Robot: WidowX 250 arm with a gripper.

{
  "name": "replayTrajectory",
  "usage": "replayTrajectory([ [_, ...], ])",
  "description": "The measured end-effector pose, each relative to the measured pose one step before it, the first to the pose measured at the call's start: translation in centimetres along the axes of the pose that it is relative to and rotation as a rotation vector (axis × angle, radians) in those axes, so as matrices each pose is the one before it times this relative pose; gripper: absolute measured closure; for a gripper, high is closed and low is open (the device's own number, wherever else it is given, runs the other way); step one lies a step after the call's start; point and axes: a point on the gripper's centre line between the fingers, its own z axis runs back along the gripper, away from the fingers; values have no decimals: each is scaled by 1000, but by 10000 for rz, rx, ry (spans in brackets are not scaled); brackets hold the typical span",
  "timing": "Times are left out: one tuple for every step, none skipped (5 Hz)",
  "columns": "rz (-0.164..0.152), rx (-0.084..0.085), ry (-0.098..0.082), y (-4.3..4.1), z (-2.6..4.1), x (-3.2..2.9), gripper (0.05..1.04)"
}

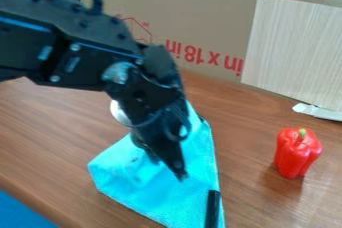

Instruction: Fold the cloth from the right corner to the left corner

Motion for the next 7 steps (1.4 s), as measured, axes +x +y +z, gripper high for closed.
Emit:
replayTrajectory([
  [-68, -93, 145, -1289, 52, 1094, 1015],
  [129, 115, -228, -756, -46, 337, 987],
  [2, 90, -237, -438, -875, -766, 816],
  [434, -248, -180, 195, 93, 171, 545],
  [276, -558, 27, 476, 488, -108, 220],
  [293, -583, -173, 413, 1287, 711, 85],
  [268, -883, -343, 490, 1826, 949, 83],
])
